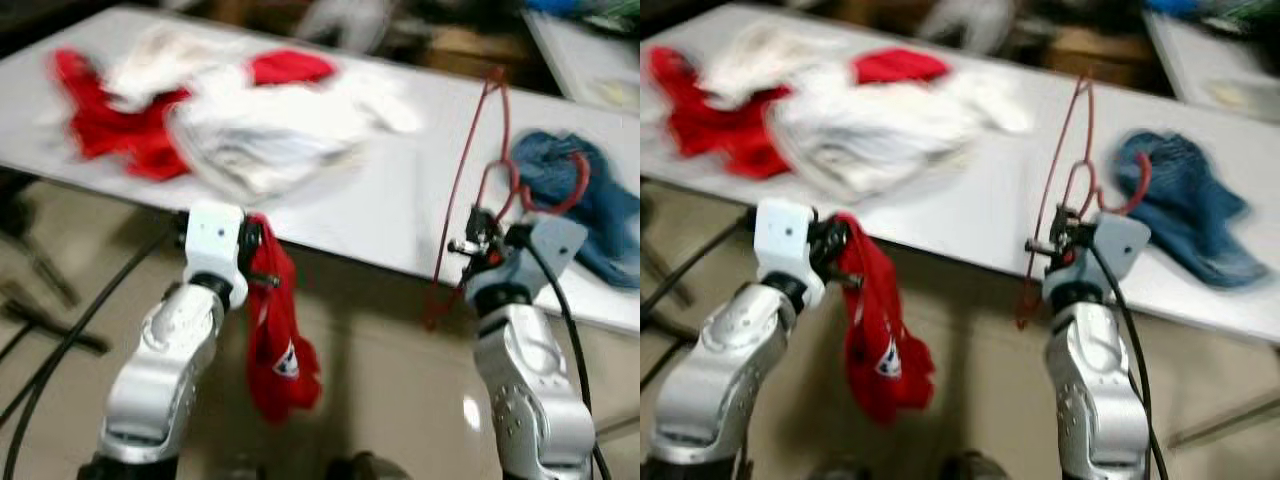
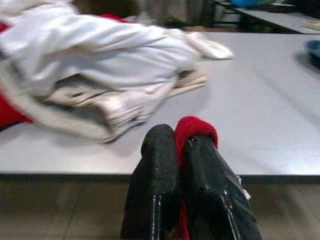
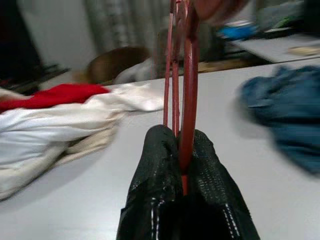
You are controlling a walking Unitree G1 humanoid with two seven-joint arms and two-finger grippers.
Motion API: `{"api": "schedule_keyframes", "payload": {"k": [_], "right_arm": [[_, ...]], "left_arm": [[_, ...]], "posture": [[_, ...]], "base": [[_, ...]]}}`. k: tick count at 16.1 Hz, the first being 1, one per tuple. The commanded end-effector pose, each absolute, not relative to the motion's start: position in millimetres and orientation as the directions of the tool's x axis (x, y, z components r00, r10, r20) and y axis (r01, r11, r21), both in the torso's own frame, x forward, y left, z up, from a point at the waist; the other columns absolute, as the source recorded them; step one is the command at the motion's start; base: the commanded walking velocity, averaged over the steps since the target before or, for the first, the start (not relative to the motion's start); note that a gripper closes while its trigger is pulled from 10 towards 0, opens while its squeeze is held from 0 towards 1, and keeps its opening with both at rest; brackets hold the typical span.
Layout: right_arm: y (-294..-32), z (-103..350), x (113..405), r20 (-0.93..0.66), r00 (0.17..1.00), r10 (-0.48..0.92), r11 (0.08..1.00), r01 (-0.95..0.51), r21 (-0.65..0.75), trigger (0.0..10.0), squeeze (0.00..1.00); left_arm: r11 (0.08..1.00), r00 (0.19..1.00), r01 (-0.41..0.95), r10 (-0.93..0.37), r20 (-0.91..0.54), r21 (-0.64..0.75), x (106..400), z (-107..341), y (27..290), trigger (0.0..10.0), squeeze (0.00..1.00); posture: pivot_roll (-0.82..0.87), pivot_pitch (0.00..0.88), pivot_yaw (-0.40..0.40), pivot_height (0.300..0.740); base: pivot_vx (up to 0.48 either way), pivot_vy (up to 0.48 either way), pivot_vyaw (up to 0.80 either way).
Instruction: Hang hanger
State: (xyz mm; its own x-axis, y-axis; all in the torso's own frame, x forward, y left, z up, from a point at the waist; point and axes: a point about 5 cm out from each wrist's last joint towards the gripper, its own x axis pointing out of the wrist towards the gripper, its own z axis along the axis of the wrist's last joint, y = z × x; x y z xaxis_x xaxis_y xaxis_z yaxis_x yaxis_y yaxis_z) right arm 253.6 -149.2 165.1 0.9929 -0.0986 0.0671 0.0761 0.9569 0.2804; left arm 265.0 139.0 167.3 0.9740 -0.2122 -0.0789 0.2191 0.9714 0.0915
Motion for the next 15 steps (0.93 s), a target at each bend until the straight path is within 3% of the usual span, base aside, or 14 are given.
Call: {"api": "schedule_keyframes", "payload": {"k": [1,5,8,15], "right_arm": [[-147,167,252,0.075,0.993,-0.093,0.956,0.068,0.284,10.0,0.0],[-149,160,252,-0.012,1.0,-0.023,0.972,0.025,0.235,10.0,0.0],[-148,159,249,-0.044,0.997,0.056,0.977,-0.046,0.21,10.0,0.0],[-140,142,240,-0.149,0.98,0.132,0.977,-0.103,0.186,10.0,0.0]], "left_arm": [[0.97,0.974,0.227,-0.224,-0.043,0.086,264,174,137,10.0,0.0],[0.965,0.966,0.259,-0.259,0.004,0.029,263,180,133,10.0,0.0],[0.97,0.972,0.236,-0.236,-0.013,0.054,268,176,139,10.0,0.0],[0.969,0.975,0.221,-0.223,0.004,0.111,270,181,151,10.0,0.0]], "posture": [[0.04,0.086,-0.061,0.74],[0.04,0.068,-0.06,0.74],[0.03,0.053,-0.048,0.74],[0.04,0.036,-0.057,0.74]], "base": [[0.0,0.0,-0.8],[0.0,0.0,-0.78],[0.0,0.0,0.0],[0.0,0.358,0.0]]}}
